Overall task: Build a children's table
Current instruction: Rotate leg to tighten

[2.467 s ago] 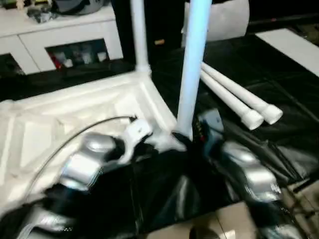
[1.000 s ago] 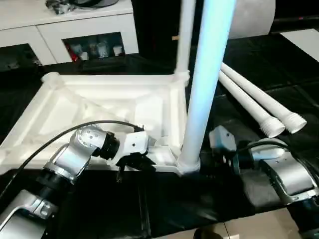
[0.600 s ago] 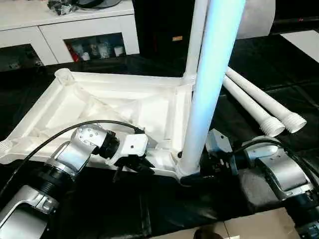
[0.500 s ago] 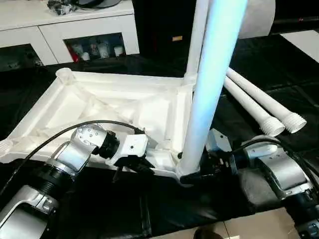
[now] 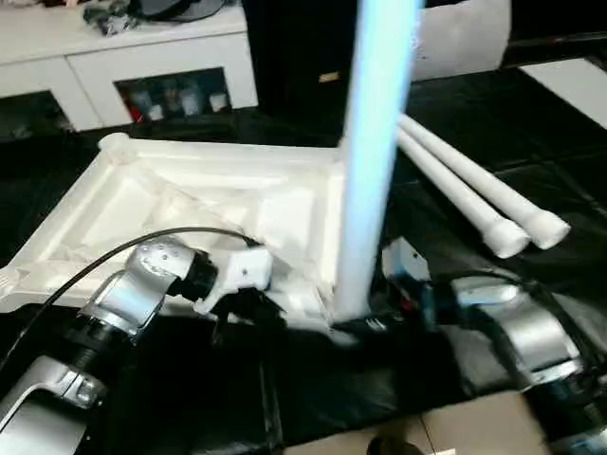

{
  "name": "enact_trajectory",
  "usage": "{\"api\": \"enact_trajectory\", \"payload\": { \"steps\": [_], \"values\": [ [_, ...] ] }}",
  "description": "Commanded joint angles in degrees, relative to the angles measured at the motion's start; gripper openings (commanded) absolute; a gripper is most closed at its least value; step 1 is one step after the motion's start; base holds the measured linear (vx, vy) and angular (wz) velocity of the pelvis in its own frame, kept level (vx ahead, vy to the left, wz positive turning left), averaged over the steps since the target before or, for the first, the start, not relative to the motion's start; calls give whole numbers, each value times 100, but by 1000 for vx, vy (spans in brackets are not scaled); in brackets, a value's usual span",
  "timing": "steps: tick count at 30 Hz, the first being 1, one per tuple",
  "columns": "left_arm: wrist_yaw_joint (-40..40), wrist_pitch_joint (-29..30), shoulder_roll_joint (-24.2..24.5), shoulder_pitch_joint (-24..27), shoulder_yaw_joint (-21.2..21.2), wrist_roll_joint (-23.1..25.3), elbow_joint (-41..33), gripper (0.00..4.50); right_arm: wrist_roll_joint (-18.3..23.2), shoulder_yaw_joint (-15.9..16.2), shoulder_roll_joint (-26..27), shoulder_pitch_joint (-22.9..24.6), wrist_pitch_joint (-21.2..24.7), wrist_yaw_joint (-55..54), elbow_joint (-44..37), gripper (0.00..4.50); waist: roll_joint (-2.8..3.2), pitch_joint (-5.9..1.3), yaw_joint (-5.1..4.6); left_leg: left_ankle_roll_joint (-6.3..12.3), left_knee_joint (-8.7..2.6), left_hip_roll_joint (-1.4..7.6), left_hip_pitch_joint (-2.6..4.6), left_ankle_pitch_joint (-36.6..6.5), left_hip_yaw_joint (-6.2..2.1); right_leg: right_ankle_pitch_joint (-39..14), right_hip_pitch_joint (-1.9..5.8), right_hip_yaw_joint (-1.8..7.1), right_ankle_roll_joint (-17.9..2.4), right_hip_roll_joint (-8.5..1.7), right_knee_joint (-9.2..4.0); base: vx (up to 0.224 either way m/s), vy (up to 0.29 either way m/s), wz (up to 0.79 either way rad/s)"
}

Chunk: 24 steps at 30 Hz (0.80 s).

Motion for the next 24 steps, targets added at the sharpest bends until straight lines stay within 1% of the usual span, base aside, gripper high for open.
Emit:
{"api": "enact_trajectory", "payload": {
  "steps": [1, 2, 3, 4, 5, 6, 7, 8, 9, 10, 11, 12, 13, 14, 15, 16, 17, 18, 19, 20, 21, 22, 23, 24],
  "values": [
    [770, 522, -561, 17, 88, -153, -354, 0, 82, 255, 611, -52, 328, -615, -145, 267, -70, -288, -50, -103, -449, 0, 87, -2328, -1, -3252, 188, 111, -908, -182, -560, 0, 0, 0],
    [864, 604, -607, 19, 126, -165, -402, 0, 57, 234, 690, -62, 364, -740, -125, 267, -58, -285, -66, -127, -453, 0, 90, -2347, -11, -3379, 176, 111, -850, -193, -575, 0, 0, 0],
    [1259, 942, -795, 31, 282, -178, -600, 0, -37, 148, 1001, -96, 510, -1220, -62, 267, -76, -293, -112, -144, -457, -7, 83, -2329, -30, -3546, 182, 97, -733, -195, -600, 0, 0, 0],
    [1259, 942, -795, 31, 282, -178, -600, 0, -37, 148, 1001, -96, 510, -1220, -62, 267, -61, -289, -154, -158, -468, -20, 55, -2319, -45, -3605, 181, 75, -673, -189, -610, 0, 0, 0],
    [1512, 1161, -926, 43, 382, -159, -739, 0, -105, 99, 1201, -120, 616, -1546, -34, 267, -63, -301, -207, -164, -481, -23, 29, -2288, -63, -3512, 204, 57, -649, -182, -604, 0, 0, 0],
    [1834, 1447, -1077, 60, 489, -100, -901, 0, -221, 71, 1402, -163, 683, -1898, 34, 267, -60, -305, -229, -165, -485, -25, 14, -2272, -67, -3440, 211, 48, -643, -172, -597, 0, 0, 0],
    [2142, 1701, -1214, 73, 582, -29, -1041, 0, -316, 46, 1575, -199, 741, -2205, 85, 267, -60, -301, -268, -157, -485, -35, 6, -2284, -67, -3358, 196, 38, -641, -153, -602, 0, 0, 0],
    [2380, 1907, -1325, 91, 650, 25, -1163, 0, -396, 12, 1734, -238, 778, -2489, 150, 267, -25, -318, -274, -172, -483, -28, 19, -2275, -70, -3286, 196, 45, -667, -161, -588, 0, 0, 0],
    [2650, 2137, -1454, 114, 729, 94, -1287, 0, -453, -61, 1914, -289, 850, -2806, 236, 267, -45, -323, -311, -162, -462, -39, 36, -2274, -55, -3213, 169, 44, -704, -151, -605, 0, 0, 0],
    [2650, 2137, -1454, 114, 729, 94, -1287, 0, -453, -61, 1914, -289, 850, -2806, 236, 267, -47, -320, -319, -136, -463, -41, 44, -2271, -51, -3198, 154, 49, -716, -146, -622, 0, 0, 0],
    [2815, 2292, -1534, 130, 775, 137, -1374, 0, -476, -111, 2028, -319, 913, -3017, 280, 267, -51, -339, -320, -99, -452, -47, 43, -2214, -40, -3034, 159, 59, -739, -134, -610, 0, 0, 0],
    [3046, 2468, -1671, 153, 840, 205, -1494, 0, -526, -153, 2166, -365, 969, -3243, 346, 267, -41, -337, -338, -77, -458, -36, 18, -2157, -34, -2798, 166, 65, -805, -124, -588, 0, 0, 0],
    [3386, 2740, -1884, 198, 907, 307, -1708, 0, -604, -217, 2368, -433, 988, -3534, 456, 267, -6, -352, -341, -60, -452, -42, 13, -2115, -30, -2587, 173, 63, -870, -118, -572, 0, 0, 0],
    [3644, 2977, -2060, 250, 932, 383, -1925, 0, -651, -267, 2539, -477, 965, -3734, 535, 267, -22, -363, -371, -76, -448, -16, 0, -2048, -17, -2367, 180, 82, -944, -123, -548, 0, 0, 0],
    [3692, 3040, -2097, 270, 922, 394, -1998, 0, -652, -278, 2583, -482, 938, -3763, 549, 267, -36, -379, -358, -36, -434, -28, -9, -1902, -11, -2168, 199, 73, -999, -121, -545, 0, 0, 0],
    [3691, 3033, -2086, 287, 889, 413, -2036, 0, -622, -320, 2616, -466, 915, -3784, 547, 267, -29, -395, -345, -18, -425, -28, -11, -1796, -9, -2020, 209, 76, -1028, -121, -522, 0, 0, 0],
    [3667, 3027, -2039, 303, 834, 436, -2076, 0, -595, -351, 2624, -441, 890, -3764, 521, 267, -22, -399, -346, 38, -422, -33, -44, -1651, -7, -1774, 230, 76, -1081, -117, -502, 54, 1, -2],
    [3639, 3023, -1991, 320, 790, 454, -2111, 0, -585, -371, 2625, -419, 860, -3755, 500, 302, -16, -424, -341, 72, -406, -34, -52, -1532, -5, -1509, 247, 72, -1135, -109, -474, 54, 1, -2],
    [3600, 3047, -1943, 342, 754, 476, -2162, 0, -607, -409, 2634, -400, 836, -3788, 489, 323, -12, -436, -329, 121, -375, -34, -28, -1417, 16, -1234, 233, 80, -1214, -108, -465, 67, -6, 1],
    [3535, 3040, -1880, 359, 729, 477, -2181, 0, -607, -451, 2612, -378, 814, -3784, 473, 337, -8, -451, -325, 146, -356, -37, -24, -1311, 19, -1047, 241, 86, -1270, -109, -443, 67, -14, 3],
    [3451, 2982, -1815, 371, 712, 459, -2167, 0, -599, -468, 2556, -355, 798, -3726, 447, 339, -6, -469, -319, 212, -341, -47, -49, -1055, 22, -655, 277, 78, -1365, -102, -397, 67, -14, 3],
    [3366, 2946, -1726, 389, 690, 432, -2166, 0, -601, -469, 2473, -327, 757, -3684, 401, 346, 17, -468, -313, 237, -338, -46, -43, -969, 20, -496, 281, 74, -1410, -102, -381, 53, -15, 1],
    [3290, 2947, -1656, 413, 669, 446, -2191, 0, -607, -502, 2424, -305, 729, -3639, 359, 359, 5, -469, -312, 288, -329, -51, -46, -886, 28, -292, 291, 70, -1488, -96, -367, 0, 0, 0],
    [3187, 2922, -1567, 451, 669, 437, -2213, 0, -582, -522, 2331, -257, 700, -3520, 259, 372, 26, -458, -307, 313, -332, -49, -45, -865, 27, -236, 302, 65, -1528, -101, -358, 0, 0, 0]
  ]
}}
